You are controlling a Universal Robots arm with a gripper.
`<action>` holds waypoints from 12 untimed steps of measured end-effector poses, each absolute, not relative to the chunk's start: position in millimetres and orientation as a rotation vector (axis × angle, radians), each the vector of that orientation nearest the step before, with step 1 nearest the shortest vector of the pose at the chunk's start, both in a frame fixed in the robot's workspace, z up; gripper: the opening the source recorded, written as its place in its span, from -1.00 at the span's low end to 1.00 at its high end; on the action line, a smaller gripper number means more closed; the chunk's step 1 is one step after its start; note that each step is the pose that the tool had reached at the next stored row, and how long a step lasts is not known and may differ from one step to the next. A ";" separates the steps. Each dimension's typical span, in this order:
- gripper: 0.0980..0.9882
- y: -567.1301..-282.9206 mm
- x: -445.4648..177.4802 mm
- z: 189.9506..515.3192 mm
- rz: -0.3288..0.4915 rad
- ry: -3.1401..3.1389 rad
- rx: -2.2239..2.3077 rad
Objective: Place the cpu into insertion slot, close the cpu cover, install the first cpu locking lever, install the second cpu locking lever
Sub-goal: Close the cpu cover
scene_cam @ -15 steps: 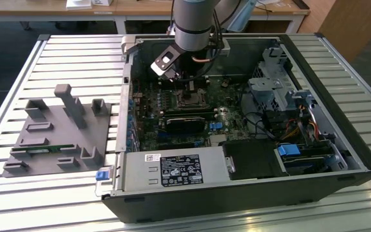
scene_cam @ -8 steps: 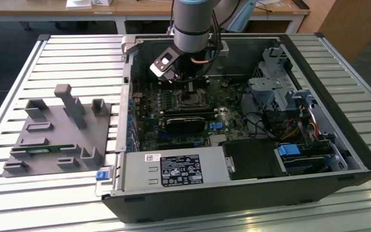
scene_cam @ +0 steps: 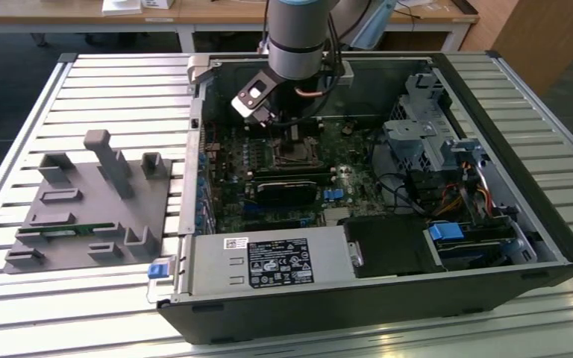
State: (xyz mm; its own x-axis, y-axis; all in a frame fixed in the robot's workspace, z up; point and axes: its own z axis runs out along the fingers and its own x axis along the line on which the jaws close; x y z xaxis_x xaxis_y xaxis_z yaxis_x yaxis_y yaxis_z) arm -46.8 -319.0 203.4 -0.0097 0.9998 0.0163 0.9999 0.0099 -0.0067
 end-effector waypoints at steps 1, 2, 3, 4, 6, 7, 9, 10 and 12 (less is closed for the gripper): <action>-0.98 -319.1 -46.8 205.7 -0.009 -2.221 -2.199; -0.98 -319.1 -46.8 207.6 -0.010 -2.221 -2.199; -0.98 -319.1 -46.8 209.4 -0.009 -2.221 -2.199; -0.98 -319.1 -46.8 210.6 -0.009 -2.221 -2.199; -0.98 -319.1 -46.8 211.2 -0.010 -2.221 -2.199; -0.98 -319.1 -46.5 211.2 -0.010 -2.221 -2.199; -0.98 -319.1 -45.6 211.3 -0.009 -2.221 -2.199; -0.98 -319.1 -44.7 211.3 -0.008 -2.220 -2.199; -0.98 -319.1 -41.6 211.3 -0.008 -2.220 -2.198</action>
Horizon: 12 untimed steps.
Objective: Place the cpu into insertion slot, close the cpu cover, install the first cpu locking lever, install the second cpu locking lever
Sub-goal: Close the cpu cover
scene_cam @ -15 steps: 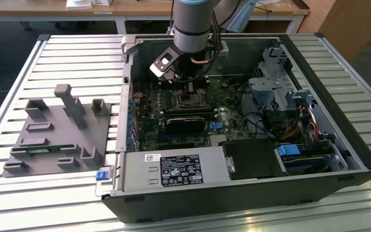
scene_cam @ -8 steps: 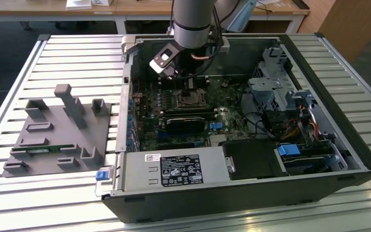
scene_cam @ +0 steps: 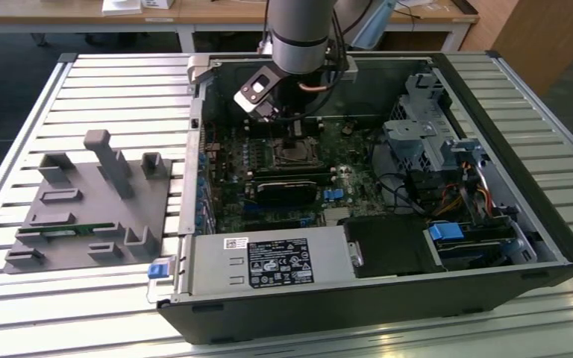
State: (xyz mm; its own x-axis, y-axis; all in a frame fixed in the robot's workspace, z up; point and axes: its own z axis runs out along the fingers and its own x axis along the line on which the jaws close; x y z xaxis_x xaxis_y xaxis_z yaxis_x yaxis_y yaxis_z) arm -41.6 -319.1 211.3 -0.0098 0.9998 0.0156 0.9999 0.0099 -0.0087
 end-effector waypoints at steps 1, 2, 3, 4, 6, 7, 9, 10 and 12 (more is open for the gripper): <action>-0.98 -319.1 -40.2 211.3 -0.008 -2.220 -2.198; -0.98 -319.1 -38.5 211.3 -0.008 -2.220 -2.198; -0.98 -319.1 -37.2 211.3 -0.008 -2.220 -2.198; -0.98 -319.1 -35.9 211.3 -0.008 -2.220 -2.198; -0.98 -319.1 -33.3 211.3 -0.008 -2.220 -2.198; -0.98 -319.1 -32.1 211.3 -0.007 -2.220 -2.198; -0.98 -319.1 -30.0 211.3 -0.007 -2.220 -2.198; -0.98 -319.1 -29.2 211.3 -0.007 -2.220 -2.198; -0.98 -319.1 -27.6 211.3 -0.007 -2.220 -2.198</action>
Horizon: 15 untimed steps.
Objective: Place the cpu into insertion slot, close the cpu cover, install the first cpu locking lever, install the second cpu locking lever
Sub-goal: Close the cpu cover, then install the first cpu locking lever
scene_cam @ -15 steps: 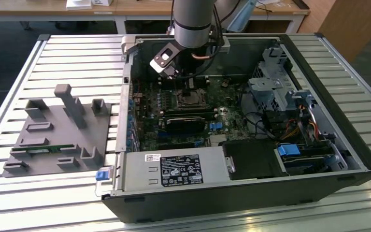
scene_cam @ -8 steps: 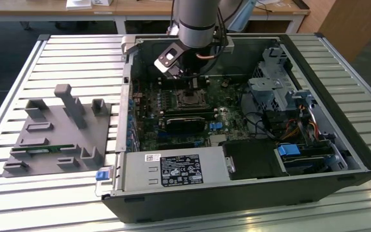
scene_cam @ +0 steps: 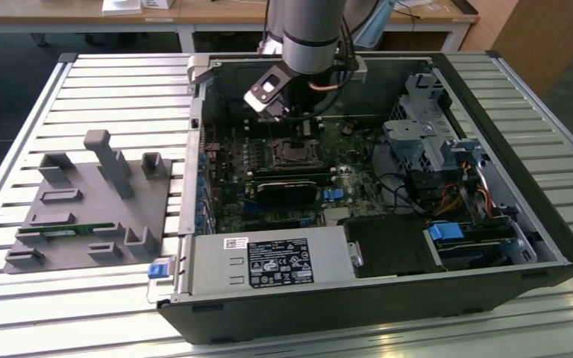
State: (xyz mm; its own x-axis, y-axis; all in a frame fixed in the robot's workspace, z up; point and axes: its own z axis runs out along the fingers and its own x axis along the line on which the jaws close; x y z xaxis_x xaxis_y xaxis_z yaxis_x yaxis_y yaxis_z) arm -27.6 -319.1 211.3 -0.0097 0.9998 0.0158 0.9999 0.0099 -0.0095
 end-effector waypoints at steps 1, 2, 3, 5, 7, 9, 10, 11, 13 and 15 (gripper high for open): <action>-0.98 -319.1 -27.2 211.3 -0.007 -2.220 -2.198; -0.98 -319.1 -26.9 211.3 -0.007 -2.220 -2.198; -0.98 -319.1 -26.7 211.3 -0.007 -2.219 -2.198; -0.98 -319.1 -25.9 211.3 -0.006 -2.219 -2.198; -0.98 -319.1 -25.8 211.3 -0.006 -2.219 -2.198; -0.98 -319.1 -25.7 211.4 -0.006 -2.219 -2.198; -0.98 -319.1 -25.7 211.6 -0.006 -2.219 -2.198; -0.98 -319.1 -25.7 211.9 -0.006 -2.219 -2.198; -0.98 -319.1 -25.7 213.0 -0.006 -2.219 -2.198; -0.98 -319.1 -25.7 214.6 -0.006 -2.219 -2.198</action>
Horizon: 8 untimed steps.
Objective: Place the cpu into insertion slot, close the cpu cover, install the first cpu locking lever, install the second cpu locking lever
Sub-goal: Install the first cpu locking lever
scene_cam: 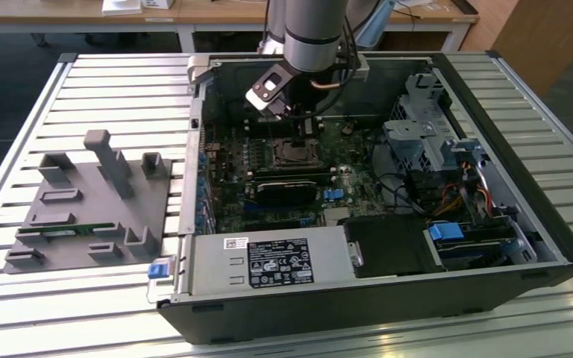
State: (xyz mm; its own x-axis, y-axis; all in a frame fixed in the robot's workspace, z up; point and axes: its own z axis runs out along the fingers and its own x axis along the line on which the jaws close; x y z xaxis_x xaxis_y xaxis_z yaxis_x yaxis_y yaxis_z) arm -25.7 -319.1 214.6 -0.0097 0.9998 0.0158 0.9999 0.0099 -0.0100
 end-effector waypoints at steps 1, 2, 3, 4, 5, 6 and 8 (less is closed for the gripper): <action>-0.98 -319.1 -25.7 215.4 -0.006 -2.219 -2.198; -0.98 -319.1 -25.7 216.1 -0.006 -2.219 -2.198; -0.98 -319.1 -25.7 216.8 -0.006 -2.219 -2.198; -0.98 -319.1 -25.7 217.5 -0.006 -2.219 -2.198; -0.98 -319.1 -25.7 218.2 -0.006 -2.219 -2.198; -0.98 -319.1 -25.7 219.0 -0.006 -2.219 -2.198; -0.98 -319.1 -25.7 220.6 -0.006 -2.219 -2.198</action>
State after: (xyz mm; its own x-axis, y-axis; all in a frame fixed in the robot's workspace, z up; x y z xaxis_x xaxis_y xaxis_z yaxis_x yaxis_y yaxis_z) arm -25.7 -319.1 220.6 -0.0097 0.9998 0.0157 0.9999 0.0099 -0.0100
